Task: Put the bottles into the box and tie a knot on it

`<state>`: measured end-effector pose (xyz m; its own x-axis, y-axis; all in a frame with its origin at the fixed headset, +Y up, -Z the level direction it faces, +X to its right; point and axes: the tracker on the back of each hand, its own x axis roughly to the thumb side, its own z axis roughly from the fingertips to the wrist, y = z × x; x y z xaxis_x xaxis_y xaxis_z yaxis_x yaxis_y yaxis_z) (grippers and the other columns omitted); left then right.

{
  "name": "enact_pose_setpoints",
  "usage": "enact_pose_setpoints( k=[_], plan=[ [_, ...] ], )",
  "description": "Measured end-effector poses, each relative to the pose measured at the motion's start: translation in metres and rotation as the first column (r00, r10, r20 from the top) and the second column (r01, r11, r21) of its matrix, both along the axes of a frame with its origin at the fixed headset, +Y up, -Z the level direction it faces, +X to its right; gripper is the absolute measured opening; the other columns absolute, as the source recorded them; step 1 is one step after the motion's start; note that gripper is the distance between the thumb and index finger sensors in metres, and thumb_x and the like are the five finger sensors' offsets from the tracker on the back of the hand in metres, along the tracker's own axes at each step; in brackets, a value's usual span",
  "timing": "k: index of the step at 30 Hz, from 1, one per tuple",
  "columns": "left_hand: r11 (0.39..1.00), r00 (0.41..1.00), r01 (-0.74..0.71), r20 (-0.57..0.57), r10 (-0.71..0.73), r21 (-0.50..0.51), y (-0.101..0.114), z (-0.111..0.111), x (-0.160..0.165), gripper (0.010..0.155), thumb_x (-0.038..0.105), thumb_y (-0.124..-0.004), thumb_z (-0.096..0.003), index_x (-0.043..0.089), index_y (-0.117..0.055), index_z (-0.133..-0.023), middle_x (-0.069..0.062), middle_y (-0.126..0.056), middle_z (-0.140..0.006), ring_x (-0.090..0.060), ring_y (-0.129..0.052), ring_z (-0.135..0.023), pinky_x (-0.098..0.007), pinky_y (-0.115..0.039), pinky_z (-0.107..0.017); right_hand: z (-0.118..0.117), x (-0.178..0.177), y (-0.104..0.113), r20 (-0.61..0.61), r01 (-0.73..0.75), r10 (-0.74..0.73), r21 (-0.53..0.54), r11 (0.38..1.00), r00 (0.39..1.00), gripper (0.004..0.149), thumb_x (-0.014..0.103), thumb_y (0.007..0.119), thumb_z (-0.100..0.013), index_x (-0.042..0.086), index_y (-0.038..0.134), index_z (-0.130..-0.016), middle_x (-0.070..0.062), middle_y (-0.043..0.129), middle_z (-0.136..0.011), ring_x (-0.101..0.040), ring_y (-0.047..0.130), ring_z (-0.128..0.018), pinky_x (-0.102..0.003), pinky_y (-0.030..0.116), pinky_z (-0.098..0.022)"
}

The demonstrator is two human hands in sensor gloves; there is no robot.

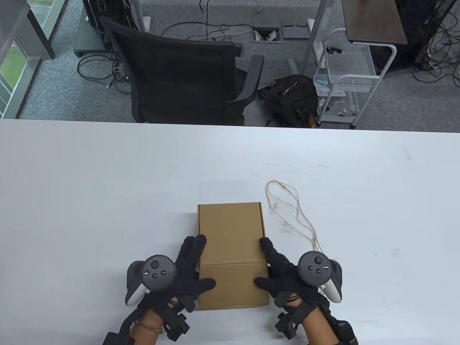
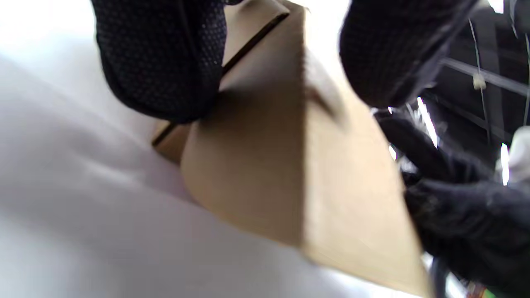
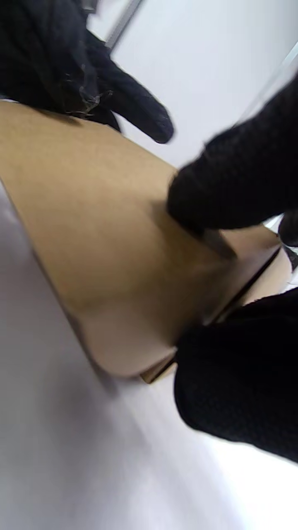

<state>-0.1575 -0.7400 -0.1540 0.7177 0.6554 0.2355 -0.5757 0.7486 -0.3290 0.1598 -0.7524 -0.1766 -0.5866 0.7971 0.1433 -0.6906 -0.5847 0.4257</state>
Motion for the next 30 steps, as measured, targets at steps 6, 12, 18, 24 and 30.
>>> enact_pose_setpoints(
  k=[6, 12, 18, 24, 30],
  plan=[
    [0.987, 0.983, 0.159, 0.094, -0.156, -0.023, -0.001, 0.0, 0.01, 0.111, 0.053, -0.097, -0.0432, 0.031, -0.02, -0.12, -0.026, 0.004, -0.121, -0.053, -0.084, -0.089, -0.057, -0.079, -0.063, 0.004, -0.008, 0.013, -0.067, -0.334, 0.354, 0.21, 0.919, 0.933, 0.099, 0.038, 0.102, -0.035, 0.031, 0.036, -0.11, -0.032, 0.039, -0.108, -0.055, 0.063, -0.085, -0.061, 0.068, -0.059],
    [0.873, 0.887, 0.43, 0.071, -0.456, 0.23, 0.001, 0.003, 0.021, 0.118, 0.05, -0.1, -0.0363, 0.03, -0.016, -0.117, -0.009, 0.004, -0.125, -0.059, -0.018, -0.114, -0.079, -0.046, -0.073, 0.008, -0.025, 0.011, -0.062, -0.422, 0.511, 0.485, 0.766, 0.857, 0.105, 0.035, 0.102, -0.031, 0.02, 0.031, -0.107, -0.013, 0.008, -0.113, -0.047, 0.01, -0.098, -0.067, 0.03, -0.07],
    [0.692, 0.815, 0.528, -0.064, -0.576, 0.491, 0.0, 0.005, 0.033, 0.115, 0.051, -0.102, -0.0294, 0.023, -0.029, -0.113, -0.01, -0.032, -0.127, -0.043, -0.035, -0.117, -0.073, -0.055, -0.074, 0.012, -0.039, 0.008, -0.026, -0.399, 0.549, 0.659, 0.637, 0.835, 0.1, 0.03, 0.104, -0.028, 0.009, 0.038, -0.101, -0.019, 0.029, -0.112, -0.043, 0.027, -0.099, -0.062, 0.04, -0.069],
    [0.579, 0.762, 0.57, -0.113, -0.637, 0.582, -0.001, 0.006, 0.041, 0.111, 0.052, -0.102, -0.0292, 0.019, -0.034, -0.11, -0.012, -0.042, -0.122, -0.045, -0.054, -0.114, -0.065, -0.061, -0.075, 0.015, -0.048, 0.011, 0.082, -0.429, 0.589, 0.767, 0.478, 0.804, 0.092, 0.031, 0.105, -0.026, 0.008, 0.049, -0.095, -0.021, 0.046, -0.105, -0.044, 0.051, -0.095, -0.058, 0.058, -0.067],
    [0.459, 0.704, 0.594, -0.15, -0.694, 0.661, 0.001, 0.006, 0.046, 0.107, 0.056, -0.101, -0.0284, 0.017, -0.04, -0.107, -0.013, -0.051, -0.116, -0.044, -0.068, -0.106, -0.054, -0.069, -0.076, 0.019, -0.055, 0.013, 0.165, -0.438, 0.628, 0.845, 0.308, 0.761, 0.089, 0.037, 0.107, -0.024, 0.007, 0.057, -0.091, -0.022, 0.059, -0.098, -0.043, 0.066, -0.087, -0.056, 0.069, -0.063]
  ],
)
